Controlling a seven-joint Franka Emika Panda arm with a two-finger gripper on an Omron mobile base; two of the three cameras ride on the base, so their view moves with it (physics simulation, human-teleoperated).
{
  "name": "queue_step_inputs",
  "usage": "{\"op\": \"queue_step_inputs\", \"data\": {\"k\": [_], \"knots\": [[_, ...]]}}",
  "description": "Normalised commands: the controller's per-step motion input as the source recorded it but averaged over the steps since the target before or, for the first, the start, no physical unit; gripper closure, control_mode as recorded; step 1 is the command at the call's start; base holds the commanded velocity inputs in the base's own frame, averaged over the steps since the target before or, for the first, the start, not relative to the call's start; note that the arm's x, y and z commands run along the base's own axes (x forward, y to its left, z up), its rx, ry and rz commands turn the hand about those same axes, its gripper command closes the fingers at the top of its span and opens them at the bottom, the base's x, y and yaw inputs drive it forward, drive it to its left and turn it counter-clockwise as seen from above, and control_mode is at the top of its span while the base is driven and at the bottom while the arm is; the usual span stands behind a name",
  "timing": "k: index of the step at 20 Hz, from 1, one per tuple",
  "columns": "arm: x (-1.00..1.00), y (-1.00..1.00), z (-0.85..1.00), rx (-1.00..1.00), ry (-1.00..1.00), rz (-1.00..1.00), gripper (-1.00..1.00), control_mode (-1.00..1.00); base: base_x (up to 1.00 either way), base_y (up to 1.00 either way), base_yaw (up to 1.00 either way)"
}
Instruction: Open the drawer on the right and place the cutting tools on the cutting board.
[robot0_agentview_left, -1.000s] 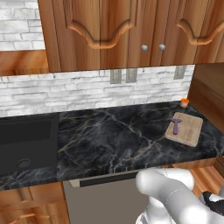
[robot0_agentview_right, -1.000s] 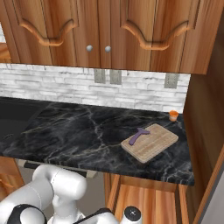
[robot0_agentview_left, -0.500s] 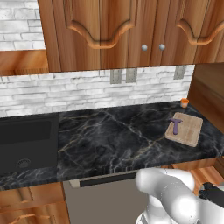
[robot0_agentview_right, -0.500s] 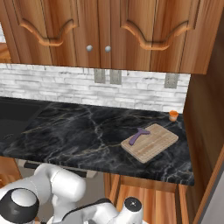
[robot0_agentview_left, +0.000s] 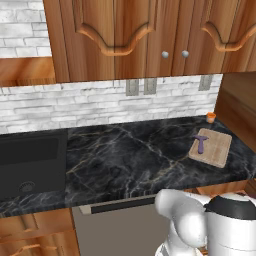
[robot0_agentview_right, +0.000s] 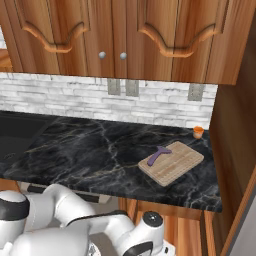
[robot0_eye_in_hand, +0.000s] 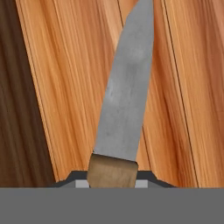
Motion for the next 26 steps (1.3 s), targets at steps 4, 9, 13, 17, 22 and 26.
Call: {"op": "queue_step_inputs", "data": {"k": [4,9,13,17,22,26], "knots": [[0.00,0.00,0.60,0.00,0.00,-0.05,1.00,-1.00,0.00,0.00,0.00],[0.00,0.00,0.53,0.00,0.00,-0.04,1.00,-1.00,0.00,0.00,0.00],[0.00,0.00,0.71,0.00,-0.02,-0.03,1.00,-1.00,0.00,0.00,0.00],[0.00,0.00,0.83,0.00,-0.10,-0.03,1.00,-1.00,0.00,0.00,0.00],[0.01,0.01,0.94,0.00,-0.11,-0.06,1.00,-1.00,0.00,0.00,0.00],[0.07,0.11,0.98,0.00,-0.10,-0.09,1.00,-1.00,0.00,0.00,0.00]]}}
